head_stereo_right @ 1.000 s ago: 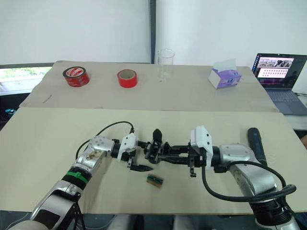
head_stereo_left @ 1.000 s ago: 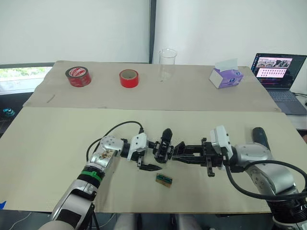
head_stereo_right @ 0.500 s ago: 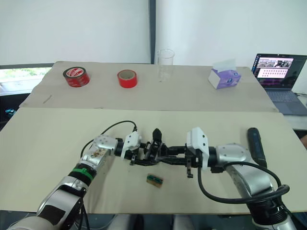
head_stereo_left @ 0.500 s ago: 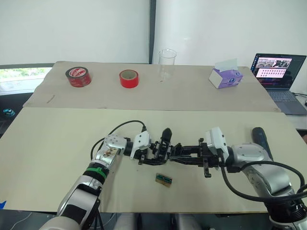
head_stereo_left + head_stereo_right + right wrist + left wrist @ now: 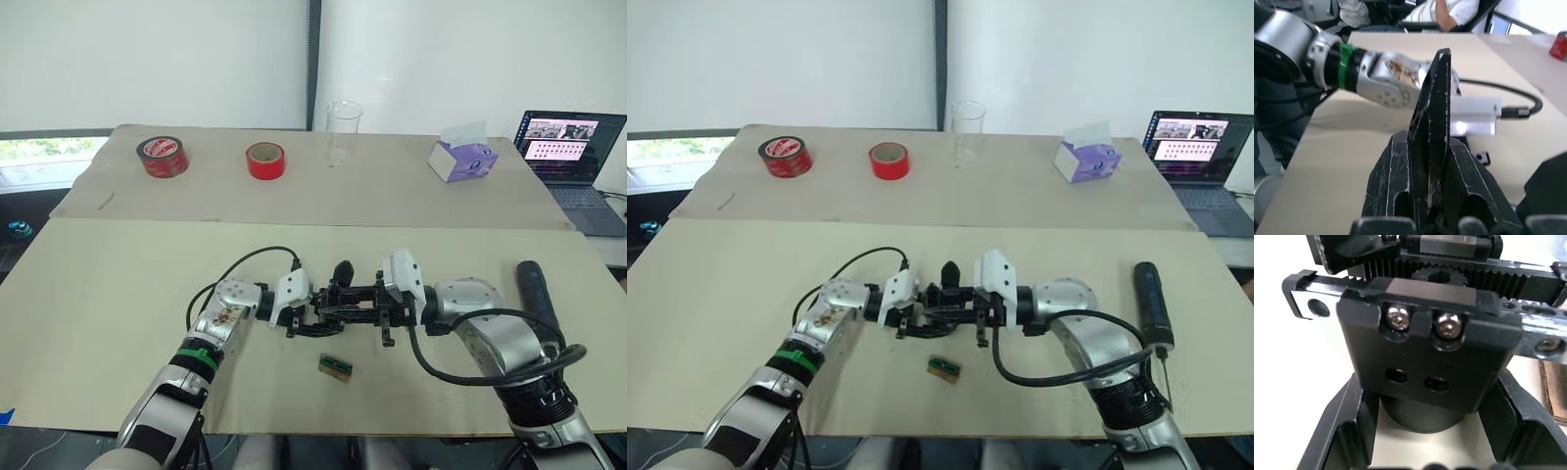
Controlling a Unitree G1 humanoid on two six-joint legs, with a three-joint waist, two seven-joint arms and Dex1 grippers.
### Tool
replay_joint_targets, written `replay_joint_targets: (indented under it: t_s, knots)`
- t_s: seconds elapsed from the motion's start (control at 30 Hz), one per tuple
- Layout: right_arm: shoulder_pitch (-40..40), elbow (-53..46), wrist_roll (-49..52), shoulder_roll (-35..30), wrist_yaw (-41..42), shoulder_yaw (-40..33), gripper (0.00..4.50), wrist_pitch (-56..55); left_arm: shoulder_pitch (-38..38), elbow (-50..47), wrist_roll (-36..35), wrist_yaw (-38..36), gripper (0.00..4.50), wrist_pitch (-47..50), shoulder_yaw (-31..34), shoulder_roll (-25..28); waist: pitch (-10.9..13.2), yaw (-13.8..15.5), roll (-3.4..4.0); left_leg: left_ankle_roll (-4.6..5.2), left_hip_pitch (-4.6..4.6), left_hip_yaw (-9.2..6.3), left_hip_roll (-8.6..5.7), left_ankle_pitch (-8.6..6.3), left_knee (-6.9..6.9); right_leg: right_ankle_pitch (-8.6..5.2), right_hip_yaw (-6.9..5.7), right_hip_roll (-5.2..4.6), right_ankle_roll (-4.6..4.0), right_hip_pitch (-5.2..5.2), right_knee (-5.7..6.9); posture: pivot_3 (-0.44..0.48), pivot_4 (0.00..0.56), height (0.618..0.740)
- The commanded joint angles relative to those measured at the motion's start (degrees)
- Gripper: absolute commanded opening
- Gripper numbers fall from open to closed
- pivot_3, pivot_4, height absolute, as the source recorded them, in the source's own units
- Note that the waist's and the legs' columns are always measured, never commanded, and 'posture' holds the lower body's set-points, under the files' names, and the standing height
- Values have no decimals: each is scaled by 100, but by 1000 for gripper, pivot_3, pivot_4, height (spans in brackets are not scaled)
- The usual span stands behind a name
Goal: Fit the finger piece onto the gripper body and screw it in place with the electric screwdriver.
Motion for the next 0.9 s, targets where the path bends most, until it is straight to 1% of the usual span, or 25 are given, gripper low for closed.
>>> replay_joint_targets:
  t_s: [0.03, 0.3, 0.4, 0.67, 0.9]
  knots:
    - [-80, 62, -158, -23, 5, -25, 403, -242, 122, -149, 98, 37, 2323, 210, -101, 72, 0, -6, 0, 0, 0, 0, 0, 0, 0, 0, 1, 0, 0, -1, 0, 0, 150, 740]
    - [42, 108, -237, -124, 17, -27, 403, -126, 143, -151, 134, 64, 2323, 307, -138, 115, 0, -24, 0, 0, 2, 1, 0, 0, -1, 0, 1, 2, 0, 1, 1, 0, 150, 740]
    - [74, 73, -121, -32, -54, -48, 403, -35, 145, -115, 138, 81, 2323, 304, -149, 114, -1, -23, 0, 0, 5, 1, 0, 0, -1, 0, 1, 1, 0, 3, 0, 0, 150, 740]
    - [147, 96, -187, 77, -135, 71, 403, -26, 187, -122, 147, 116, 2323, 317, -164, 126, -3, -26, 1, 0, 11, 1, 1, 0, -1, 0, 2, 2, 0, 7, 1, 0, 150, 740]
    - [116, 180, -352, 33, -93, 261, 403, 46, 211, -156, 142, 155, 2323, 345, -160, 126, -16, -31, 3, 0, 16, 2, 1, 0, -2, 0, 3, 2, -1, 10, 2, 0, 150, 740]
